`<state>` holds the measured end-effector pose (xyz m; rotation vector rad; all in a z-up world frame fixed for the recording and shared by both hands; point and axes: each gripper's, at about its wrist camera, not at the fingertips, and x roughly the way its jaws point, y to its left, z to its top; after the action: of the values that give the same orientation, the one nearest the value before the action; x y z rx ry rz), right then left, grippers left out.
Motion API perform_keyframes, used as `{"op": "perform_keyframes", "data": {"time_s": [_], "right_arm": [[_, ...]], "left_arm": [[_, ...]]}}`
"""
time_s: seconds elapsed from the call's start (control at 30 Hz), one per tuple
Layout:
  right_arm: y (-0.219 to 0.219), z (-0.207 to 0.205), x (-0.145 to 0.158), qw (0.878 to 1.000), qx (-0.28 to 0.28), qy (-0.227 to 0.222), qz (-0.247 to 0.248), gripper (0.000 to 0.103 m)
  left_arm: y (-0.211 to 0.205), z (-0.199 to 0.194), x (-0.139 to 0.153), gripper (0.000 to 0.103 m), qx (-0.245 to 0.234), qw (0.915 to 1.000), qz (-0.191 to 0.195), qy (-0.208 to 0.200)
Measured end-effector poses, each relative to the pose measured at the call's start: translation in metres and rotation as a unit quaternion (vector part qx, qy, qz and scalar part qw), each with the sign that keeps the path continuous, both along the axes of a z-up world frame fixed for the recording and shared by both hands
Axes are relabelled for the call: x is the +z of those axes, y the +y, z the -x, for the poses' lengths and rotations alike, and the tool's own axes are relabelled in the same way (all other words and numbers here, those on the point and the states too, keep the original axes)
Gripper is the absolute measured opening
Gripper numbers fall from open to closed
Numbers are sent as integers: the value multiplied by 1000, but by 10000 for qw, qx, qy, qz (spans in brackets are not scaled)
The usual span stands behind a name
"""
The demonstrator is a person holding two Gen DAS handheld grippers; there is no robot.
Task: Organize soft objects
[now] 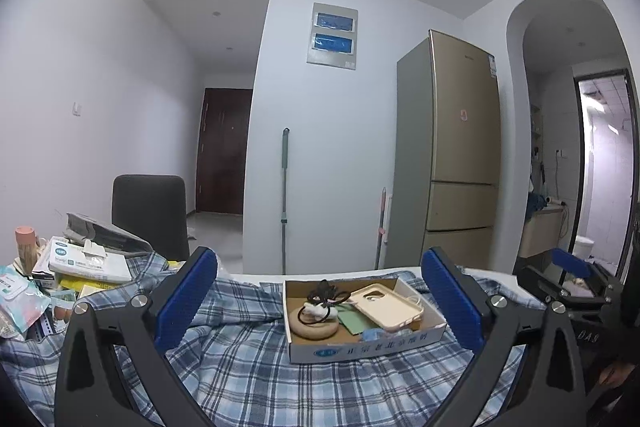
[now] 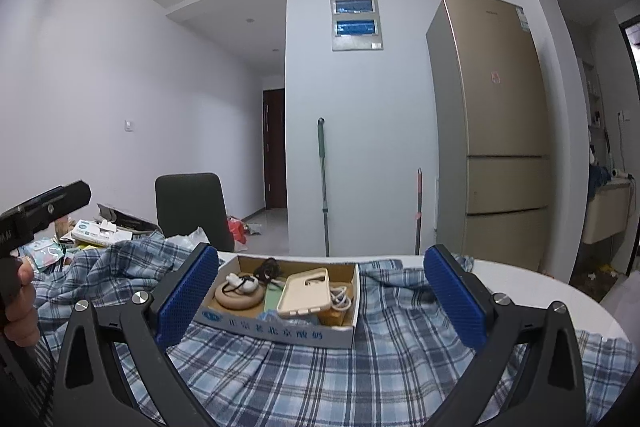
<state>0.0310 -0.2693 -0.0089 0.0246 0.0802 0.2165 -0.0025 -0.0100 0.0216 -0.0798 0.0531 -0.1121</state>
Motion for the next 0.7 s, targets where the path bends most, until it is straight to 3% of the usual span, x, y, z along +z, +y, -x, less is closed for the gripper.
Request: {"op": "perform_keyframes", "data": {"time_s": [0.23,0.47,0.7], "right_arm": [[5,-2,-9,9998,1,122,151,103],[-6,-7,-11,9996,-27,257,-85,103],[-1,-3,-11,9998,-64,179,30,103]], "left_arm": [[-8,-1,-27,103,125,9994,-303,53],[-3,-8,-33,103,154,9995,-199,199],[-3,-10,-33,103,163,9993,-218,253]]}}
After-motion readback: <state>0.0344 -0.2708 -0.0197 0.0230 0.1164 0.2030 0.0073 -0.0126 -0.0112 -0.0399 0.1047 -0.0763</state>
